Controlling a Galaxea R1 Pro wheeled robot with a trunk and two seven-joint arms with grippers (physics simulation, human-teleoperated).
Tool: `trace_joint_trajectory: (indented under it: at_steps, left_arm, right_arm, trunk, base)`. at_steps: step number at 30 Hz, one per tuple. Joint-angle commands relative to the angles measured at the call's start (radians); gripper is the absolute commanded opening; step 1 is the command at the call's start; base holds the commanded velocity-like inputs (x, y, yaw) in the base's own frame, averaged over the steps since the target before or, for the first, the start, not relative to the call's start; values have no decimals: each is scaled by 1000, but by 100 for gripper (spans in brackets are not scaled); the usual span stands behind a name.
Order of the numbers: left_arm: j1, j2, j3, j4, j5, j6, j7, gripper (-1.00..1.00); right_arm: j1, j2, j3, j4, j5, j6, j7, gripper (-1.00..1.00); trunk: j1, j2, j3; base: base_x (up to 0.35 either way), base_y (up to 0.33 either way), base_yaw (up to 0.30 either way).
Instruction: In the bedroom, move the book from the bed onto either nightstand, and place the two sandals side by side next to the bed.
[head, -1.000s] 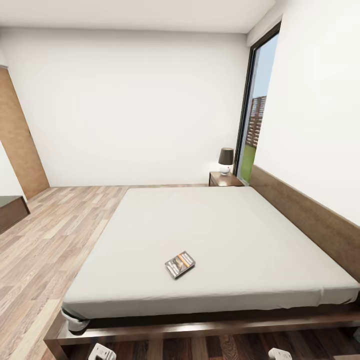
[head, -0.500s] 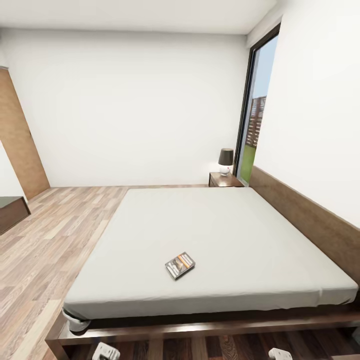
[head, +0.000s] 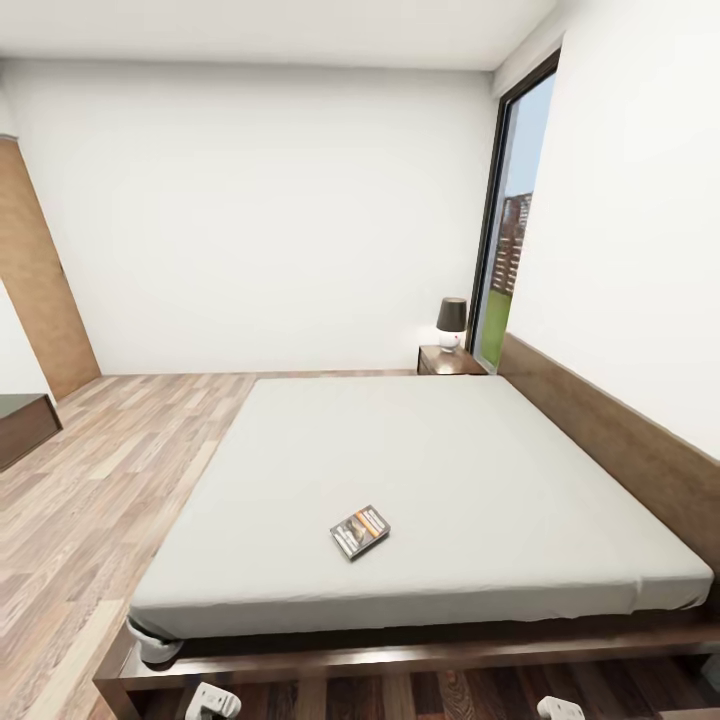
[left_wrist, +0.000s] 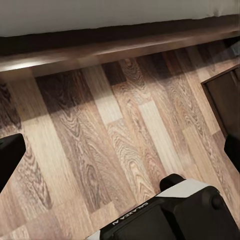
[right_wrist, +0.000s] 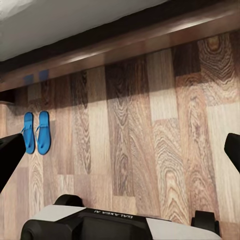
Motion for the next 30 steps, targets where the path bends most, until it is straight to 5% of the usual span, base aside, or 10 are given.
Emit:
trace_joint_trajectory:
  at_steps: [1,25,30]
  left_arm:
    - [-1,0,7,1,-11,-6,-1,100]
    - [-1,0,7,1,-10,-6,-3,100]
    - [-1,0,7,1,-10,-6,-3,100]
  right_arm:
    - [-1,0,1,1,-10,2,4,100]
    - [-1,0,1,1,-10,2,4,100]
    - [-1,0,1,1,-10,2,4,100]
  trunk:
    - [-4,6,1]
    - [-95,173,76]
    - [-95,173,76]
  base:
    - [0,0,0]
    - [0,0,0]
    - [0,0,0]
